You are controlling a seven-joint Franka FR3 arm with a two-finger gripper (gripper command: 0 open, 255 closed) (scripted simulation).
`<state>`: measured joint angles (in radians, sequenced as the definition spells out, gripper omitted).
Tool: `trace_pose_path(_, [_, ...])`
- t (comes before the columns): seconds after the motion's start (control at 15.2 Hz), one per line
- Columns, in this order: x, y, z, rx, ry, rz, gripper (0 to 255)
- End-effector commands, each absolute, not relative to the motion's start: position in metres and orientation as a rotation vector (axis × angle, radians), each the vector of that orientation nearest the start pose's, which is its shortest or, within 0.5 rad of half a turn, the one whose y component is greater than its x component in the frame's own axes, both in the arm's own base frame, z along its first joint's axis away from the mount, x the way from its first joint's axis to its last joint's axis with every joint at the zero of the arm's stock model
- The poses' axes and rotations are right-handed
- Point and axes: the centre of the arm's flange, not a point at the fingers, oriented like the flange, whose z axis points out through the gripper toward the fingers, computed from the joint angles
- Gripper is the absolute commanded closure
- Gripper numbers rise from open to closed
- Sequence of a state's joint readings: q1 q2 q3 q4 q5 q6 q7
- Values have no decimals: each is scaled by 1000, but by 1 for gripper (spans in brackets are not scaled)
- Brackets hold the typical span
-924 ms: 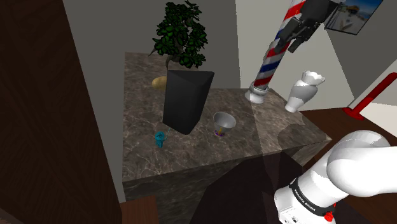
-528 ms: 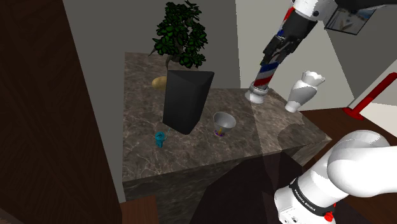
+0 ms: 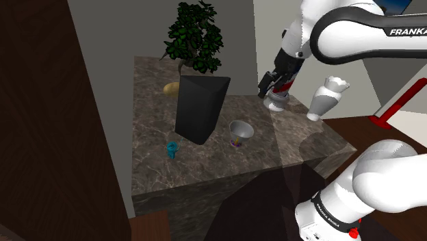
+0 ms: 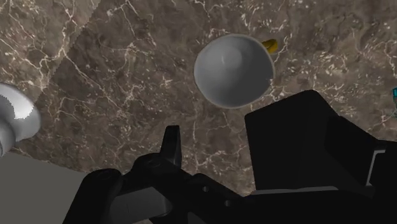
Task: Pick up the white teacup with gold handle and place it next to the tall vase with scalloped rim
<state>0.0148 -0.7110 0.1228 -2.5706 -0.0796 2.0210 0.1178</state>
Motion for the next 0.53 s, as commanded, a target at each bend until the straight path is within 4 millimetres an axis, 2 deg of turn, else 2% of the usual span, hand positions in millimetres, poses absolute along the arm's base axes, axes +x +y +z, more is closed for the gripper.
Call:
trace_pose_path(0.0, [357, 60, 479, -3283, -64, -276, 0])
trace_pose_path(0.46, [375, 91, 389, -3349, -139, -238, 0])
